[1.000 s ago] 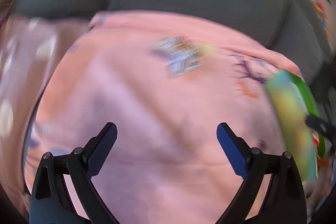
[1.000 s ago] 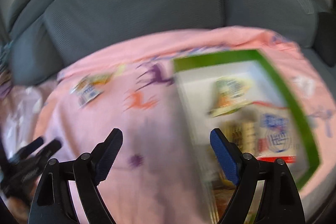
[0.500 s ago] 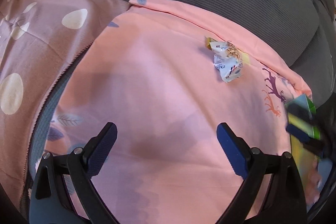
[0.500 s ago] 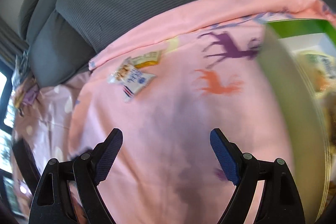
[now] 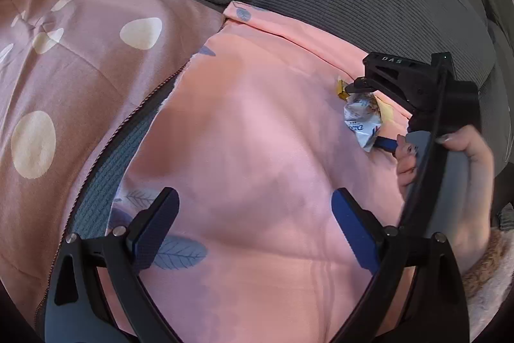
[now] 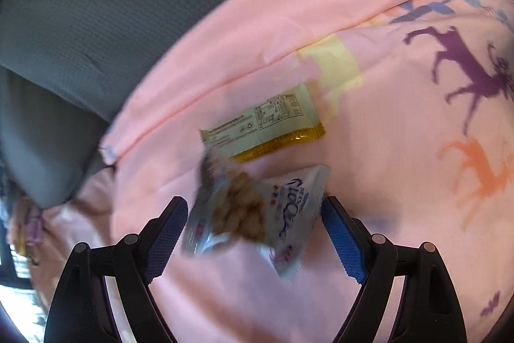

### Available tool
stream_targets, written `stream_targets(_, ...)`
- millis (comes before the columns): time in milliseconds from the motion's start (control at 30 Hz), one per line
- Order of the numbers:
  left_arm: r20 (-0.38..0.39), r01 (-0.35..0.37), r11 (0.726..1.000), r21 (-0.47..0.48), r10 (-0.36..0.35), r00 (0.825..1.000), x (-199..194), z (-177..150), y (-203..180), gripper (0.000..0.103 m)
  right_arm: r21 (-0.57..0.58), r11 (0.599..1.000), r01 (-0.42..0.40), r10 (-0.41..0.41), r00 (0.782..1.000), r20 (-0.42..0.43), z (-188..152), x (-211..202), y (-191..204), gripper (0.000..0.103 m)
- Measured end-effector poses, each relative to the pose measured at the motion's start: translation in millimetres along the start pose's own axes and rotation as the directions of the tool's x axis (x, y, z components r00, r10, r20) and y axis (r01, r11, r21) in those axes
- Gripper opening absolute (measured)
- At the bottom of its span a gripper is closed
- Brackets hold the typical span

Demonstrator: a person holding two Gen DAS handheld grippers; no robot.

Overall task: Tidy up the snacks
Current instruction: 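Grasp the white-and-blue puffed-snack bag with the right gripper and lift, then carry the puffed-snack bag into the green box and open the right gripper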

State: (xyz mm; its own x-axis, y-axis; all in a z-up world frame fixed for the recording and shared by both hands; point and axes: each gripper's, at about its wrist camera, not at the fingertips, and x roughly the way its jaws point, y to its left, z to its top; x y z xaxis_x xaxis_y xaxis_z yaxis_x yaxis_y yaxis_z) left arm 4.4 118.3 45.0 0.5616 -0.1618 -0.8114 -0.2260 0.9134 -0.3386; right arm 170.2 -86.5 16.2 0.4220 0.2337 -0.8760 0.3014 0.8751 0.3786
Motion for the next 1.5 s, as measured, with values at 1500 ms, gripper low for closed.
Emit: stream_targets(1500,-0.16,0.266,0.959,0.1,-0.248,0.955,13.0,-30.5,-52.4,0.096,-0.473,0.88,-0.043,0.1,0.99,0.096,-117.1,-158.6,-112.2,0.079)
